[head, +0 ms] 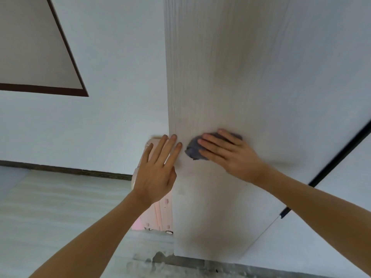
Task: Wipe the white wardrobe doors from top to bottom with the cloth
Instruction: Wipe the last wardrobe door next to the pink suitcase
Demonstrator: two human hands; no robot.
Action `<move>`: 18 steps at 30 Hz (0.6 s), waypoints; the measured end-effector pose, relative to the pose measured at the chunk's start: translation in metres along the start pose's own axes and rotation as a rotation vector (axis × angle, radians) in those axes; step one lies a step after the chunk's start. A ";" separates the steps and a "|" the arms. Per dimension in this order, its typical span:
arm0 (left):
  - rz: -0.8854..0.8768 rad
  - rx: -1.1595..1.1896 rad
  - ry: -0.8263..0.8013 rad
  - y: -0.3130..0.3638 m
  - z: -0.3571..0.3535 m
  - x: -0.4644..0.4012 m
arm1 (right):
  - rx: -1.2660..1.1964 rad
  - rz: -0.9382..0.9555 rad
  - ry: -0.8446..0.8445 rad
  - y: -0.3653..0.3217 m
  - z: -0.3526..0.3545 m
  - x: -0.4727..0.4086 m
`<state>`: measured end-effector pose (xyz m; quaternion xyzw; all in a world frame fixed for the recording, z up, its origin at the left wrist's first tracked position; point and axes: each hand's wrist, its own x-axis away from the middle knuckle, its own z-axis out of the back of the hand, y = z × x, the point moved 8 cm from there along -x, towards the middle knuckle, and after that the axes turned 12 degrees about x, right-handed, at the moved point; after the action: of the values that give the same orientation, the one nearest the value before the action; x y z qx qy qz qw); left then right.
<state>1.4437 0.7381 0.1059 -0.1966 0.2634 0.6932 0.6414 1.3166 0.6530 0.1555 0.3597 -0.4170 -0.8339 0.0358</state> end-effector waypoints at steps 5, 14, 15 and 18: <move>0.089 0.003 0.047 0.009 -0.010 -0.001 | 0.076 -0.468 0.050 0.039 0.011 0.029; 0.016 -0.029 0.095 0.052 -0.028 -0.013 | 0.029 0.030 -0.292 -0.022 -0.027 0.128; 0.009 -0.022 0.097 0.058 -0.030 -0.016 | 0.009 -0.036 -0.226 -0.001 -0.017 0.120; -0.007 -0.001 0.111 0.084 -0.037 -0.027 | -0.009 -0.294 -0.035 0.069 0.019 0.105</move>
<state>1.3610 0.6912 0.1026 -0.2357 0.2976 0.6793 0.6281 1.2101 0.5832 0.1528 0.4022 -0.3566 -0.8382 -0.0921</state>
